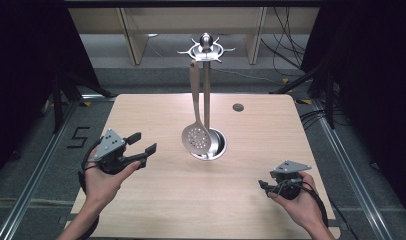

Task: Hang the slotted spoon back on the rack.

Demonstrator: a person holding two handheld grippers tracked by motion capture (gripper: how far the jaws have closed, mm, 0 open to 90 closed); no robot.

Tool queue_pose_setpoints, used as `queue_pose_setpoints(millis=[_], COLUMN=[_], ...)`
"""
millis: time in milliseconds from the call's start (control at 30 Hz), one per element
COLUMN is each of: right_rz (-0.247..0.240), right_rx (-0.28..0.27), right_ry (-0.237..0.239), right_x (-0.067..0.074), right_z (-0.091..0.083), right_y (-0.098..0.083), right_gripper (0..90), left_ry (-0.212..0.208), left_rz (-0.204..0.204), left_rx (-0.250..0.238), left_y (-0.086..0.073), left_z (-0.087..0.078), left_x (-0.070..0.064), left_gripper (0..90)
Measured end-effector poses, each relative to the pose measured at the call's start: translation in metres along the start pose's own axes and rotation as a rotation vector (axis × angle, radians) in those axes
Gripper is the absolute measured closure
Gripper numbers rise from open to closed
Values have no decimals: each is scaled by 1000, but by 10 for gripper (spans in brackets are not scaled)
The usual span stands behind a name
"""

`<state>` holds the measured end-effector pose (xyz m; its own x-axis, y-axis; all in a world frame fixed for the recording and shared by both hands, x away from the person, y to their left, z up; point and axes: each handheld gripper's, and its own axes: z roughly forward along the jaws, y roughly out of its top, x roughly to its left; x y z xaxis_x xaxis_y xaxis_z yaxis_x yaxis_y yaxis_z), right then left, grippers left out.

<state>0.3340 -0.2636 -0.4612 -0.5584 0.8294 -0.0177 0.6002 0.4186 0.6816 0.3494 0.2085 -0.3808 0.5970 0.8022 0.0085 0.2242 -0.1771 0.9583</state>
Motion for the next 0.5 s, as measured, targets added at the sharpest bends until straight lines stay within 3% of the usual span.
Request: queue_pose_setpoints(millis=[200, 300, 367, 400, 433, 500], right_rz=[6, 6, -2, -2, -3, 2], right_rx=[8, 8, 8, 8, 7, 5], right_ry=[3, 4, 3, 4, 3, 6], right_x=[0, 0, 0, 0, 0, 1], right_z=[0, 0, 0, 0, 0, 0], right_y=[0, 0, 0, 0, 0, 1], right_gripper=[452, 451, 451, 451, 451, 450], left_ry=[18, 24, 2, -5, -11, 3], left_rz=[-28, -50, -102, -170, -210, -220], left_rx=[47, 101, 140, 177, 206, 233], left_y=[-37, -64, -79, -87, -93, -96], left_z=[-4, -2, -1, 0, 1, 3], left_x=[6, 13, 17, 17, 18, 20], left_gripper=[353, 353, 350, 347, 344, 339])
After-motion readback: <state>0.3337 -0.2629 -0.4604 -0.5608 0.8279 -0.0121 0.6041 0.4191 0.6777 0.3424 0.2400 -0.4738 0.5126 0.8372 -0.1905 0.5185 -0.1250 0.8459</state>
